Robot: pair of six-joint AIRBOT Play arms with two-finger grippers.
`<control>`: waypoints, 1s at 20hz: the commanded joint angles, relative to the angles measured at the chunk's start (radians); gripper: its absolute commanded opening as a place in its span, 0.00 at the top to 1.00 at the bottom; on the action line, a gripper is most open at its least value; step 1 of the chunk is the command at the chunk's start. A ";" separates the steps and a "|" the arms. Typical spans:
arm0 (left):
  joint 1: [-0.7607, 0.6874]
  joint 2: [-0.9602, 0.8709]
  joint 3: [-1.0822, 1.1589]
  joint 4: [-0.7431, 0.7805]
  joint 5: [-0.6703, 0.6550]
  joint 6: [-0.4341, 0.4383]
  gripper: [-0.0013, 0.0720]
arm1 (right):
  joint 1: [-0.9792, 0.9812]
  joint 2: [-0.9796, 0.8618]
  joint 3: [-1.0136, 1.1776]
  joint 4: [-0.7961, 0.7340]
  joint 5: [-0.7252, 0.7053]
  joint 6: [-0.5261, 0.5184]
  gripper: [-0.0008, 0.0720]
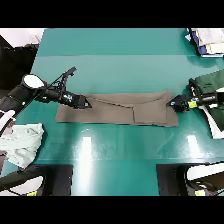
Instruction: Fold the shirts.
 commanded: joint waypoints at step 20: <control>-0.292 -0.542 0.504 0.060 0.088 -0.115 0.95 | 0.264 0.287 0.420 0.018 0.144 0.380 0.97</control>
